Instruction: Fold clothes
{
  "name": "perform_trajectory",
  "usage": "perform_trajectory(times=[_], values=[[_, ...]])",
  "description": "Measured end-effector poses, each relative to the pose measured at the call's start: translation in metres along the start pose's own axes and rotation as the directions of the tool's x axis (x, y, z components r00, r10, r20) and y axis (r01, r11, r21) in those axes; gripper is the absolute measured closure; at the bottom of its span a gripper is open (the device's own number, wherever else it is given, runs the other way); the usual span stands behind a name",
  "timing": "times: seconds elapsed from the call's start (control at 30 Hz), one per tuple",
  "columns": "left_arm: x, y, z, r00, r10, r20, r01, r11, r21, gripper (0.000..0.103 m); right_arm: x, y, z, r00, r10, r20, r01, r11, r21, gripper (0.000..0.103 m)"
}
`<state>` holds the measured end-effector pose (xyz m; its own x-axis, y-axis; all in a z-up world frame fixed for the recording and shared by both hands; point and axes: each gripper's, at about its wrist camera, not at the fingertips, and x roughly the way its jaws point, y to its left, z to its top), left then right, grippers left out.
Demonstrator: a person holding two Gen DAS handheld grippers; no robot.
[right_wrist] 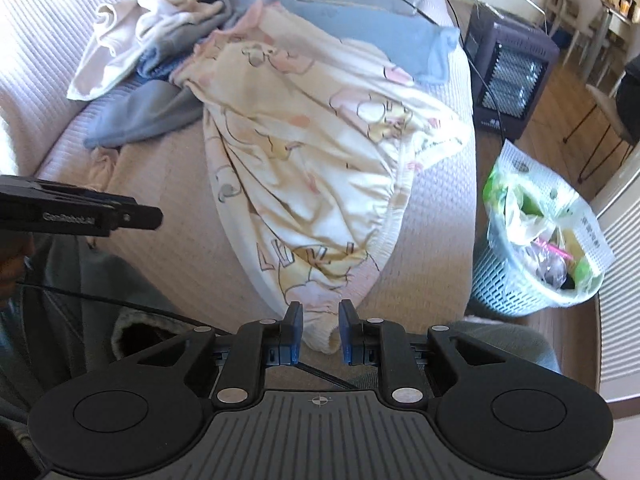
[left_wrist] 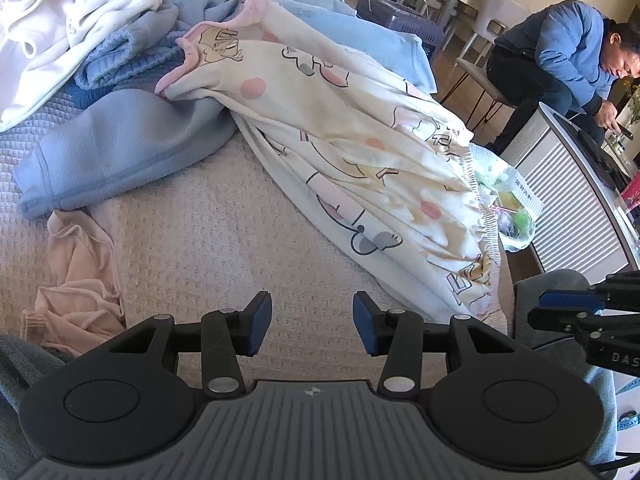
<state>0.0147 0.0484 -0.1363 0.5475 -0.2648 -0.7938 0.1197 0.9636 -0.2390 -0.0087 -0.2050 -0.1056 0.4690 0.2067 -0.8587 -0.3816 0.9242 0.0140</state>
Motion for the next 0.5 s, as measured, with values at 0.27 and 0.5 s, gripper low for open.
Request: perform_trajectory(times=[0.27, 0.5], values=[[-0.004, 0.004, 0.001, 1.0, 0.015, 0.001, -0.015, 1.0, -0.013, 0.06, -0.033, -0.005, 0.008, 0.996, 0.013, 0.094, -0.01, 1.0, -0.024, 0.08], [-0.007, 0.003, 0.004, 1.0, 0.029, 0.012, -0.029, 0.999, -0.021, 0.058, -0.035, -0.006, 0.015, 0.988, 0.037, 0.153, -0.036, 0.999, -0.01, 0.068]])
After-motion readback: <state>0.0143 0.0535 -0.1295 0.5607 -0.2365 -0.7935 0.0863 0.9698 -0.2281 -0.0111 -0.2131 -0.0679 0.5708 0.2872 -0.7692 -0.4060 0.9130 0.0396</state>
